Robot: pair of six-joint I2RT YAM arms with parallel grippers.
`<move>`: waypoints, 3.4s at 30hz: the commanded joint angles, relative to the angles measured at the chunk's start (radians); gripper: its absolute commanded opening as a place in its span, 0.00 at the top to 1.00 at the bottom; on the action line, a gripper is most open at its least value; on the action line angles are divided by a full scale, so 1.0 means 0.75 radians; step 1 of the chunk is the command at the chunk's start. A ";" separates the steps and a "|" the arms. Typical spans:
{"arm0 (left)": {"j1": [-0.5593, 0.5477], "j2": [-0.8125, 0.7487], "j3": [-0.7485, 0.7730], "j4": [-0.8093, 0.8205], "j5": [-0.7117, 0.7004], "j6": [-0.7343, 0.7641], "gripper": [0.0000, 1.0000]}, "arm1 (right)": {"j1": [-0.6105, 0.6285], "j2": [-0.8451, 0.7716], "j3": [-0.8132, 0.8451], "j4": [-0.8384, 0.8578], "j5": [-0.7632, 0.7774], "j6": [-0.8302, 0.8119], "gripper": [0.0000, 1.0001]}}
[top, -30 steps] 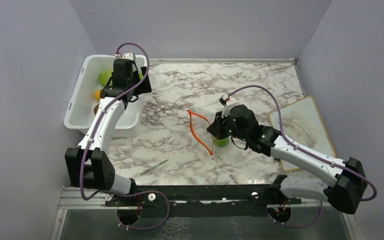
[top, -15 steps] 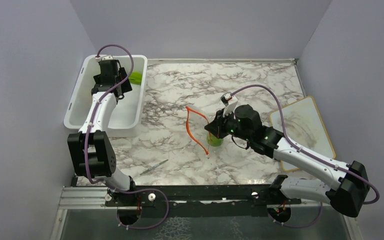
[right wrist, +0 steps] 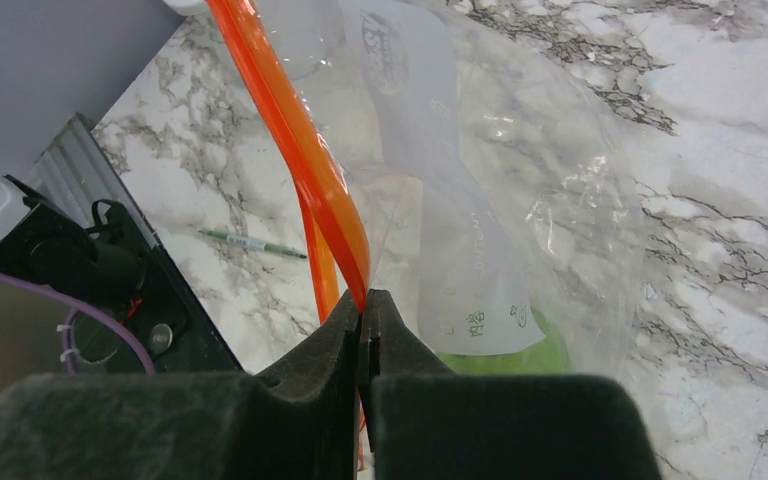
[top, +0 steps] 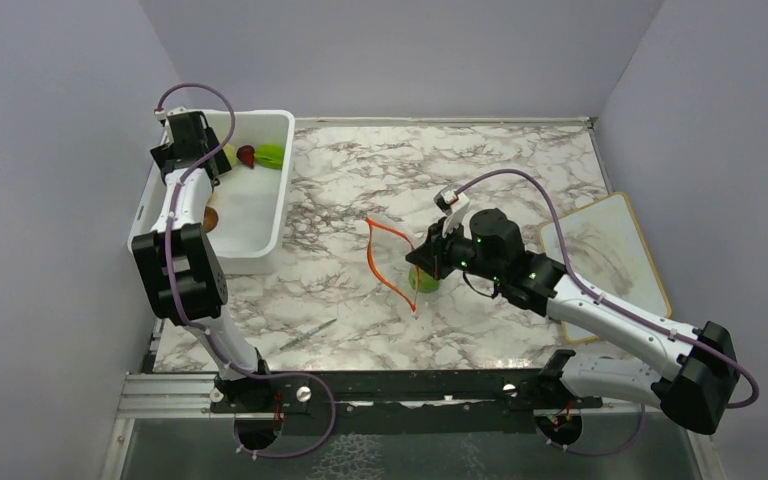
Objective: Place the food in the zip-top bag and seal the zipper
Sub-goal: Pick up the fake fruit from the bin, then place the fake fruit in the zipper food storage bag.
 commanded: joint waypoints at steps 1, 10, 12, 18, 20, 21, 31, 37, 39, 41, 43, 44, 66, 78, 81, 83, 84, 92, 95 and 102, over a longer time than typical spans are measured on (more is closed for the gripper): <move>0.005 0.137 0.122 0.046 -0.007 0.043 0.12 | 0.005 0.000 0.031 0.035 -0.078 0.004 0.99; 0.008 0.334 0.203 0.044 -0.116 0.017 0.12 | 0.005 0.024 0.037 0.039 -0.044 -0.017 0.99; 0.013 0.376 0.230 0.043 -0.145 0.017 0.12 | 0.005 0.036 0.036 0.049 -0.066 0.007 0.99; 0.021 0.471 0.291 0.053 -0.108 0.030 0.17 | 0.005 0.075 0.034 0.065 -0.094 0.006 0.99; 0.020 0.489 0.293 0.055 -0.101 0.030 0.18 | 0.005 0.081 0.042 0.060 -0.072 -0.008 0.99; 0.020 0.498 0.293 0.057 -0.102 0.031 0.19 | 0.004 0.081 0.044 0.059 -0.064 -0.009 0.99; 0.021 0.610 0.358 0.039 -0.126 0.080 0.18 | 0.005 0.094 0.034 0.081 -0.089 0.028 0.99; 0.020 0.608 0.397 0.029 -0.101 0.100 0.31 | 0.005 0.071 0.009 0.110 -0.079 0.044 0.99; 0.021 0.588 0.379 0.027 -0.082 0.089 0.35 | 0.005 0.072 0.002 0.111 -0.079 0.047 0.99; 0.021 0.561 0.351 0.027 -0.072 0.072 0.38 | 0.005 0.072 0.000 0.111 -0.081 0.051 0.99; 0.020 0.530 0.324 0.028 -0.053 0.055 0.42 | 0.005 0.069 -0.004 0.113 -0.083 0.058 0.99; 0.020 0.518 0.310 0.028 -0.040 0.047 0.44 | 0.006 0.067 -0.007 0.113 -0.082 0.063 0.99; -0.087 -0.039 -0.132 -0.100 0.183 -0.077 0.55 | 0.004 -0.049 -0.024 -0.016 0.014 0.219 0.99; -0.191 -0.519 -0.262 -0.177 0.566 -0.124 0.55 | 0.005 -0.023 0.039 -0.080 0.099 0.256 0.99; -0.208 -0.627 -0.274 -0.193 0.710 -0.139 0.57 | 0.005 -0.024 0.049 -0.071 0.107 0.297 0.99; -0.237 -0.695 -0.282 -0.198 0.787 -0.144 0.57 | 0.005 -0.031 0.053 -0.048 0.098 0.319 0.99; -0.254 -0.727 -0.284 -0.197 0.827 -0.148 0.57 | 0.004 -0.037 0.054 -0.036 0.100 0.327 0.99; -0.440 -0.854 -0.312 -0.140 1.303 -0.217 0.58 | 0.005 -0.080 0.104 -0.086 0.251 0.343 0.99; -0.502 -0.896 -0.368 -0.086 1.410 -0.258 0.59 | 0.005 -0.092 0.112 -0.085 0.279 0.348 0.99; -0.591 -0.972 -0.520 0.121 1.586 -0.419 0.59 | 0.005 -0.055 0.148 -0.078 0.262 0.399 0.99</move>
